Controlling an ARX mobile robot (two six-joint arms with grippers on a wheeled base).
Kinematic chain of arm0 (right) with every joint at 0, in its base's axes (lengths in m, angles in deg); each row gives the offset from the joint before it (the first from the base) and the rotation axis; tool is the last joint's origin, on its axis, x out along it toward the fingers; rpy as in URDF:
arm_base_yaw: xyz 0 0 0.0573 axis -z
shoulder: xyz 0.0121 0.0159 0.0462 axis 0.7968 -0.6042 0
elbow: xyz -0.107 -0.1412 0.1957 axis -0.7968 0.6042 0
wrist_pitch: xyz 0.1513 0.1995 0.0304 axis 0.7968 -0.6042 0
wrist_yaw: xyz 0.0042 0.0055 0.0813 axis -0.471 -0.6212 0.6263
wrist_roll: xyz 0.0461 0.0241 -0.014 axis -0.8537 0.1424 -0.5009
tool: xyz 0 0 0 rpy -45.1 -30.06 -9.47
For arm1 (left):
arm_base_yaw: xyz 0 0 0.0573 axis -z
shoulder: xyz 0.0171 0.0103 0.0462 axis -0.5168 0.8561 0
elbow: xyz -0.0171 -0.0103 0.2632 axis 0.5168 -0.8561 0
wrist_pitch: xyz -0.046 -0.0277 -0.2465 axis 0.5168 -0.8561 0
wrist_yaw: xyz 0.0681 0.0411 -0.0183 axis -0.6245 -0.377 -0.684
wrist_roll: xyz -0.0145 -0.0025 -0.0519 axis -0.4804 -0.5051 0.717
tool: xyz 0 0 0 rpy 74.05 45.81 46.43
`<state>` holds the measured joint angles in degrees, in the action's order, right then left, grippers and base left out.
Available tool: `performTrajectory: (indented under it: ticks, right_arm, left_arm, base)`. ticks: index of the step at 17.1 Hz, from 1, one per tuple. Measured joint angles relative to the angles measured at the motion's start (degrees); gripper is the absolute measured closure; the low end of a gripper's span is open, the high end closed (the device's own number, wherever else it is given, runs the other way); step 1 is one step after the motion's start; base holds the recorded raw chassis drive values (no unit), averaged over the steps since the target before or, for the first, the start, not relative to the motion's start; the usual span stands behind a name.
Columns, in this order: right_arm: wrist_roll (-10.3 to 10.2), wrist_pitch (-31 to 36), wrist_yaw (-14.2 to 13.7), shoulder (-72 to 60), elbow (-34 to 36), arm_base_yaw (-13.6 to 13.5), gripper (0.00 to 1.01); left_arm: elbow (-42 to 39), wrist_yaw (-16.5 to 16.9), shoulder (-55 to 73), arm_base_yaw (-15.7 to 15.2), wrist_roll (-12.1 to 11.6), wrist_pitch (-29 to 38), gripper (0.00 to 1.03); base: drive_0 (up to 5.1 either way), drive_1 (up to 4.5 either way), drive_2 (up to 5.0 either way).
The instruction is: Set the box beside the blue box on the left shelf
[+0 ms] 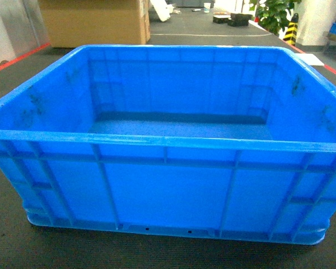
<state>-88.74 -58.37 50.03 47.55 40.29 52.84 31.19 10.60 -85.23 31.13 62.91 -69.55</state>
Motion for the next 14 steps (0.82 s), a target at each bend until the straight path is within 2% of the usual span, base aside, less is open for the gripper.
performTrajectory:
  ticks: [11, 12, 13, 14]
  right_arm:
    - [-0.02, -0.33, -0.37, -0.07, -0.02, -0.07, 0.03]
    - [-0.72, -3.39, -5.40, -2.08, -0.83, -1.97, 0.03]
    - [-1.20, -2.45, -7.67, -5.14, -1.09, -2.27, 0.03]
    - [-2.49, 0.76, -7.52, -9.75, -2.05, -1.79, 0.03]
  left_arm:
    - [0.00, -0.02, 0.02, 0.00, 0.02, -0.09, 0.05]
    - [0.20, -0.94, 1.68, 0.50, 0.48, -0.59, 0.05]
    - [0.28, -1.68, 4.59, 1.07, 0.87, 1.84, 0.05]
    - [1.27, -1.62, 10.14, 1.49, 1.09, 6.43, 0.05]
  base:
    - [0.0, 0.00, 0.0]
    - [0.0, 0.00, 0.0]
    - [0.0, 0.00, 0.0]
    - [0.0, 0.00, 0.0]
